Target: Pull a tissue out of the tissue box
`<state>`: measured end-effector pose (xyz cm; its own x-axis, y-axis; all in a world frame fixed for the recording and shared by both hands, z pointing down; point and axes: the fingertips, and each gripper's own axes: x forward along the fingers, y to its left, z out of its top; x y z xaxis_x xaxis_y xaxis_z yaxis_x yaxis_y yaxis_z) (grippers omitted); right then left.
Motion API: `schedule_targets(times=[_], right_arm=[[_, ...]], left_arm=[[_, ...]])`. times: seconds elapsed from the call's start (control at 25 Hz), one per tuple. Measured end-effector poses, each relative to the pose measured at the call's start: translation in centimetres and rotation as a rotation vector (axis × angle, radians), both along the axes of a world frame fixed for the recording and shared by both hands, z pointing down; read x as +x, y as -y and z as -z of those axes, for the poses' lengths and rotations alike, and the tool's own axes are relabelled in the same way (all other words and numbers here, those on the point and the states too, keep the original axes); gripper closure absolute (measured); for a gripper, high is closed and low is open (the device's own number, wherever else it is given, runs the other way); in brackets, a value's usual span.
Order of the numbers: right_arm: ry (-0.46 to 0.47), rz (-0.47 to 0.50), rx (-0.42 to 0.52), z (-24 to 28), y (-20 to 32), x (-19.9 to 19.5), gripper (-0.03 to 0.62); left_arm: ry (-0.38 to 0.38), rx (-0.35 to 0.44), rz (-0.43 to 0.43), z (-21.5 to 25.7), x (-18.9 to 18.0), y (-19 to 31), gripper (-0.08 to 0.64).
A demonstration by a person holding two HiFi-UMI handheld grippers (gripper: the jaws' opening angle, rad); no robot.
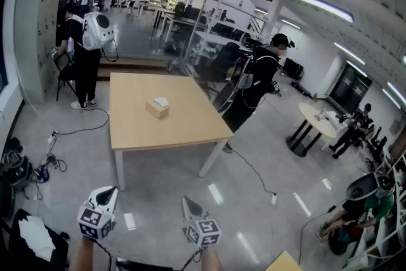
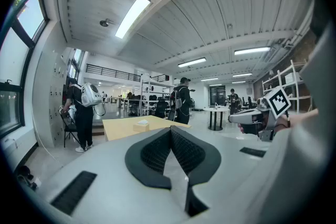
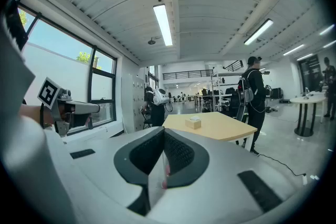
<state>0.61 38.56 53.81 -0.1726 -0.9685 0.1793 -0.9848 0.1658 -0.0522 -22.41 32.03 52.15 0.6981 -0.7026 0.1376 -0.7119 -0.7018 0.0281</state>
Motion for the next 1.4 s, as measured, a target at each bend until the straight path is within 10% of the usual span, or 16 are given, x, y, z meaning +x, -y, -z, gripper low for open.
schedule_targets(times=[1.4], right_arm=[[0.019, 0.007, -0.017, -1.6, 3.6, 6.6, 0.581]], left_arm=[[0.039, -0.017, 0.015, -1.7, 6.8, 3.9, 0.552]])
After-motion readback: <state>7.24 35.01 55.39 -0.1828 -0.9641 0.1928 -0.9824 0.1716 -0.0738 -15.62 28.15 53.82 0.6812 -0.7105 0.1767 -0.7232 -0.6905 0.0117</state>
